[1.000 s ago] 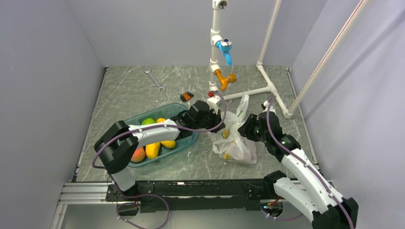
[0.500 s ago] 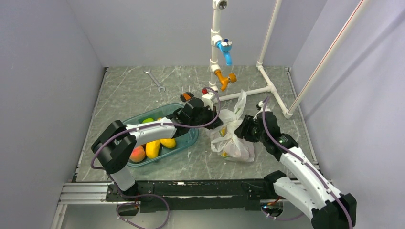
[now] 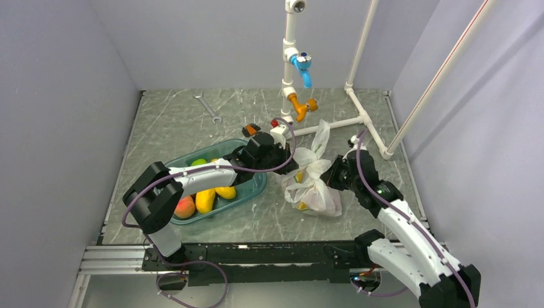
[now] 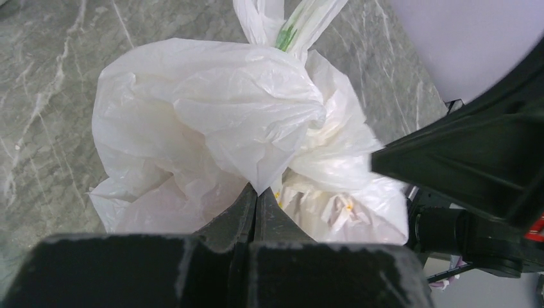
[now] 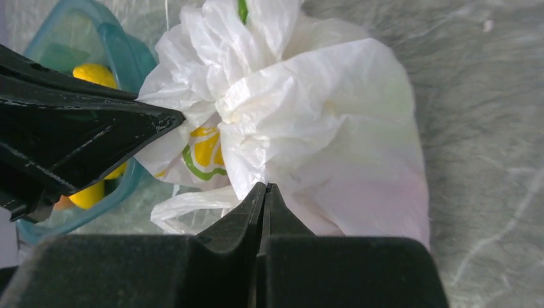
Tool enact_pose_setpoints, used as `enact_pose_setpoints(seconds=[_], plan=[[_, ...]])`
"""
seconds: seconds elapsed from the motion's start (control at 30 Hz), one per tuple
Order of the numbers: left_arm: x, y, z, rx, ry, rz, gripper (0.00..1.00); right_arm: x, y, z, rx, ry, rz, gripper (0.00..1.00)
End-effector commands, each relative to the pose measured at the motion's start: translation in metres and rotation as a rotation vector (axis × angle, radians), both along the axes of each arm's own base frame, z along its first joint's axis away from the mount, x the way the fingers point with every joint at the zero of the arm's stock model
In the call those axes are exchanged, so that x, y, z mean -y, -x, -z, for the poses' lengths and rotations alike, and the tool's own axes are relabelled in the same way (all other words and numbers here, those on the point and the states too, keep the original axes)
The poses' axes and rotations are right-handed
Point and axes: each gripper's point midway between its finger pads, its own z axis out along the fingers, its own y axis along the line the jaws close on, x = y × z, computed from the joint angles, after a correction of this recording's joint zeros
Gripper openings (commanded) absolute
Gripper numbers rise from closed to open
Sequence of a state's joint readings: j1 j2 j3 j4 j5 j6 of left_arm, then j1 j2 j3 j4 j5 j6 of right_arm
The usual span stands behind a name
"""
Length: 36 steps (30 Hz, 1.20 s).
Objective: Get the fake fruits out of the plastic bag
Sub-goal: Untie the plastic bag at the center of the board.
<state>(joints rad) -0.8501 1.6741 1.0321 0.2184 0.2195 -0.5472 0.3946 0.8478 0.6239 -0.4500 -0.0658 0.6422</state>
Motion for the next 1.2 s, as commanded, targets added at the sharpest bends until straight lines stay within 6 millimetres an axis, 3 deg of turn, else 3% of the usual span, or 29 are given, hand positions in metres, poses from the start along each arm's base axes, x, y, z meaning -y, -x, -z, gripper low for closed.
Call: enact_pose_setpoints(seconds=[0.0,0.13,0.3,0.5,0.63,0.8,0.87,0.9,0.93,0.97,1.17], plan=[[-0.006,-0.007,-0.021,0.039,0.028,-0.047,0.00,0.034,0.004,-0.023,0.049,0.050,0.178,0.00],[-0.019,-0.015,-0.024,0.047,0.030,-0.093,0.00,0.065,0.028,-0.014,-0.018,0.094,0.330,0.00],[-0.035,-0.025,-0.025,0.069,0.004,-0.135,0.00,0.083,0.058,0.000,-0.096,0.006,0.520,0.00],[-0.033,-0.021,-0.029,0.059,0.013,-0.106,0.00,0.085,0.052,-0.018,-0.006,-0.053,0.539,0.00],[-0.032,-0.016,-0.029,0.046,0.029,-0.092,0.00,0.066,0.038,-0.042,0.068,-0.003,0.350,0.04],[-0.031,-0.010,-0.025,0.024,0.032,-0.067,0.00,0.031,0.026,-0.076,0.147,0.029,0.065,0.20],[-0.029,-0.008,-0.024,0.020,0.037,-0.058,0.00,0.028,0.022,-0.087,0.189,0.035,0.034,0.35],[-0.029,-0.007,-0.025,0.019,0.042,-0.055,0.00,0.027,0.019,-0.095,0.220,0.032,0.029,0.46],[-0.027,-0.007,-0.026,0.021,0.049,-0.052,0.00,0.023,0.014,-0.109,0.271,0.014,0.014,0.64],[-0.026,-0.007,-0.026,0.020,0.051,-0.053,0.00,0.016,0.012,-0.115,0.284,-0.007,-0.018,0.69],[-0.021,-0.005,-0.027,0.015,0.066,-0.046,0.00,-0.007,0.003,-0.113,0.187,-0.062,-0.078,0.70]])
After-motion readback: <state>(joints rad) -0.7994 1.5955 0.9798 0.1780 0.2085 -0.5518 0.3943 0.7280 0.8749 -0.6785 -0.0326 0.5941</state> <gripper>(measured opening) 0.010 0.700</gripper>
